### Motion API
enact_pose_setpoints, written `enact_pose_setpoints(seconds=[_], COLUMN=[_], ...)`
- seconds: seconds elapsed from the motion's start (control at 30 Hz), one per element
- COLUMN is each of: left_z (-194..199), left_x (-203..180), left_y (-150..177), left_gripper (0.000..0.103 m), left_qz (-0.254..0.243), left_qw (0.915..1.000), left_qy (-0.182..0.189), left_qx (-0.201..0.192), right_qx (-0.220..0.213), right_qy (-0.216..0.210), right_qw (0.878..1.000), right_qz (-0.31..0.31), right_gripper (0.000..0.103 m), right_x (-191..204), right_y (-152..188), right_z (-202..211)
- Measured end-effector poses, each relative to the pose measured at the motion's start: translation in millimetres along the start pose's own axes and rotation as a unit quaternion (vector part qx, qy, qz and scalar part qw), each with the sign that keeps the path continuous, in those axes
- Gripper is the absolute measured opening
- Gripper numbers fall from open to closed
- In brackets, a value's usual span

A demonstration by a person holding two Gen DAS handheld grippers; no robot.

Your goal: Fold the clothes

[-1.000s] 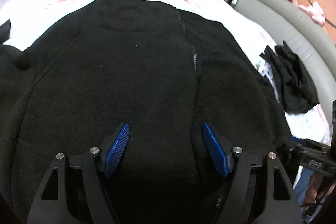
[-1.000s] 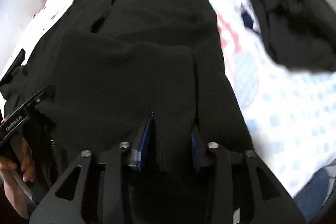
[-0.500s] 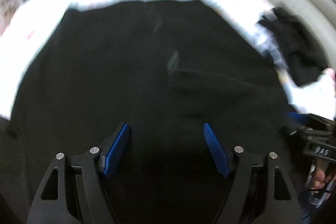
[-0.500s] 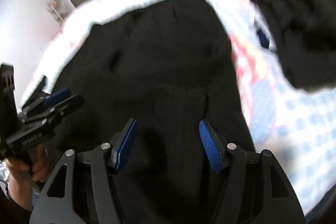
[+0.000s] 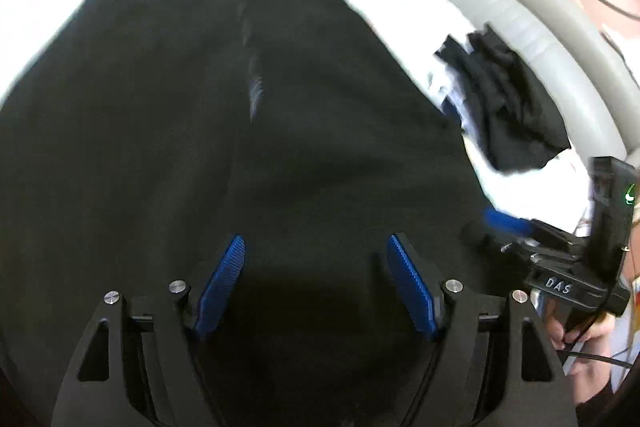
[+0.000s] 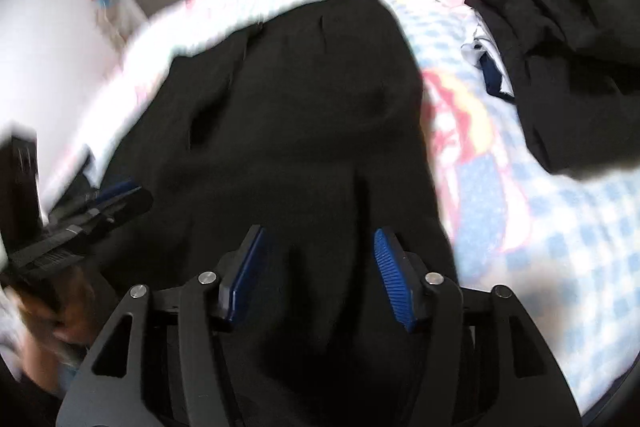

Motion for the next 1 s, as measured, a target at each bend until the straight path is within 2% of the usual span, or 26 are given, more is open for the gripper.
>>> enact_pose_setpoints(seconds=[0.03, 0.07, 0.17, 0.27, 0.33, 0.4, 0.47, 0.5, 0.53, 0.6, 0.63, 0.7, 0.73, 0.8, 0.9, 1.0], left_z=[0.6, 4.9, 28.3, 58.9, 66.1, 64.4, 59.1, 56.5, 53.1, 44.8, 40.5, 42.8, 51.9, 72.9, 94.9, 70.8], left_x=[11.7, 19.6, 40.7, 35.3, 17.7, -0.6, -13.8, -19.4, -19.5, -4.1, 3.1, 13.2, 8.6, -11.2, -46.3, -59.0], left_y=[12.6, 19.0, 29.1, 32.9, 32.2, 31.5, 26.9, 23.8, 24.8, 38.9, 44.2, 51.1, 49.7, 39.8, 18.5, 12.1], left_gripper=[0.075, 0.075, 0.075, 0.074, 0.074, 0.074, 0.074, 0.074, 0.074, 0.074, 0.074, 0.070, 0.066, 0.066, 0.069, 0.069], left_qz=[-0.015, -0.014, 0.044, 0.062, 0.048, 0.029, 0.010, 0.002, -0.003, -0.002, 0.004, 0.050, 0.053, 0.029, -0.020, -0.037], left_qw=[0.9988, 0.9981, 0.9964, 0.9951, 0.9964, 0.9974, 0.9977, 0.9976, 0.9976, 0.9950, 0.9934, 0.9932, 0.9938, 0.9960, 0.9944, 0.9958], left_qy=[-0.046, -0.059, -0.072, -0.062, -0.036, -0.022, -0.025, -0.028, -0.042, -0.099, -0.115, -0.098, -0.092, -0.085, -0.072, -0.063], left_qx=[-0.005, -0.013, -0.011, -0.045, -0.061, -0.062, -0.062, -0.064, -0.056, -0.013, 0.006, 0.037, 0.033, -0.006, -0.075, -0.055], right_qx=[-0.001, -0.004, 0.001, -0.013, -0.027, -0.029, -0.018, -0.013, -0.007, 0.003, 0.003, -0.014, -0.034, -0.073, -0.064, -0.038], right_qy=[0.006, 0.009, 0.025, 0.021, -0.032, -0.066, -0.080, -0.073, -0.065, -0.041, -0.025, -0.003, 0.001, 0.007, -0.016, -0.043], right_qw=[1.000, 1.000, 1.000, 1.000, 0.999, 0.997, 0.996, 0.997, 0.998, 0.999, 1.000, 1.000, 0.999, 0.997, 0.998, 0.998], right_qz=[0.003, 0.004, 0.000, -0.011, -0.018, -0.020, -0.019, -0.013, -0.007, 0.003, 0.003, -0.002, -0.008, -0.018, -0.017, -0.007], right_gripper=[0.056, 0.056, 0.057, 0.059, 0.060, 0.063, 0.063, 0.065, 0.067, 0.065, 0.058, 0.054, 0.060, 0.068, 0.067, 0.067], right_x=[-2.5, -5.2, -15.5, -7.0, 10.4, 24.8, 36.0, 37.7, 38.9, 30.9, 24.3, 12.0, 6.9, -3.5, 2.9, 18.5], right_y=[7.3, 14.6, 27.6, 18.8, 23.5, 22.5, 28.0, 30.3, 32.5, 35.6, 35.4, 32.2, 29.5, 24.0, 18.3, 12.6], right_z=[4.6, 9.4, 17.7, 28.8, 44.9, 39.9, 30.0, 23.9, 17.8, 15.3, 18.2, 32.7, 45.1, 70.5, 66.2, 41.7])
Point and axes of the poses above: each gripper's, at about its wrist camera, not at the fingertips, and z roughly against the way its jaws point, x to its left, y to its underside, the point moved 8 cm from there along -z, roughly the way its jaws point, and after that the axes turned 13 degrees about -y, right-handed, at the moved point
